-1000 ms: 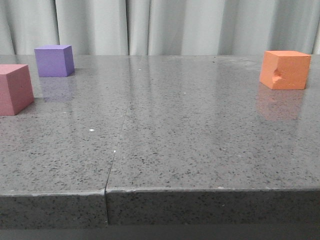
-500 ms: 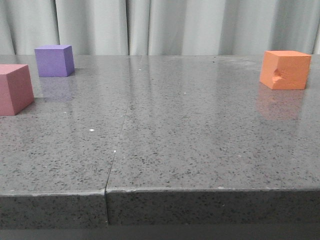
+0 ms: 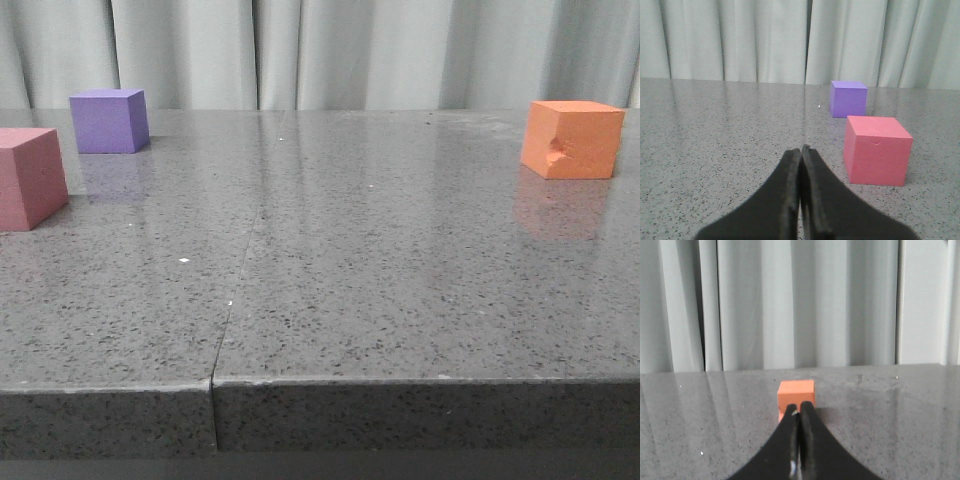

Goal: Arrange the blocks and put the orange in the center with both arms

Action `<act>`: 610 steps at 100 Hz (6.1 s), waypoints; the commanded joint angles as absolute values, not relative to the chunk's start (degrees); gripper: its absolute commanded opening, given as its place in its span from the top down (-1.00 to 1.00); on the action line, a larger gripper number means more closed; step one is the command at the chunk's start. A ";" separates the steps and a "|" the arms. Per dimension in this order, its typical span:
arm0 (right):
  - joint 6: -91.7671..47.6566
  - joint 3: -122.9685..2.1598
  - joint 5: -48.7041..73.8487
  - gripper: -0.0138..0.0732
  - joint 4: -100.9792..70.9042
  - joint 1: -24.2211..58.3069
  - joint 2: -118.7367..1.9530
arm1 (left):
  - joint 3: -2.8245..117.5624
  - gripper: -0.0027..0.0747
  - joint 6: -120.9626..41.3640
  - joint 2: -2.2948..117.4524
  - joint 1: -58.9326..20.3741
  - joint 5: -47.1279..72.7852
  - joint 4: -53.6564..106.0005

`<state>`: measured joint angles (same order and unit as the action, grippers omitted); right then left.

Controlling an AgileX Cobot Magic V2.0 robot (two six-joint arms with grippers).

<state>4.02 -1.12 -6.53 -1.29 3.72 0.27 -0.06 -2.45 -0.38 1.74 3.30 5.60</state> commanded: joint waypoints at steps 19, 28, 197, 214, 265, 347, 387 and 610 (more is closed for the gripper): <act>3.82 -10.99 -6.46 0.84 -1.24 3.66 -9.65 | -2.33 0.98 -2.41 -2.02 1.85 -1.27 5.49; 3.82 -13.50 -6.32 0.84 -1.24 3.66 -12.97 | -2.33 0.98 -2.41 -2.02 1.85 -1.27 5.49; 3.82 -68.91 33.44 -0.78 -4.56 3.66 -68.48 | -2.33 0.98 -2.41 -2.02 1.85 -1.27 5.49; 3.82 -76.94 43.58 -0.78 -4.71 3.66 -75.76 | -2.33 0.98 -2.41 -2.02 1.85 -1.27 5.49; 3.82 -99.87 61.40 -0.78 -4.69 3.66 -95.02 | -2.33 0.98 -2.41 -2.02 1.85 -1.27 5.49; 3.82 -104.73 62.59 -0.77 -1.29 3.66 -107.30 | -2.33 0.98 -2.41 -2.02 1.85 -1.27 5.49; 3.82 -104.66 61.75 -0.77 -1.34 3.66 -110.40 | -2.33 0.98 -2.41 -2.02 1.85 -1.27 5.49; 27.56 -117.07 71.36 -0.10 -3.00 27.85 -112.74 | -2.33 0.98 -2.41 -2.02 1.85 -1.27 5.49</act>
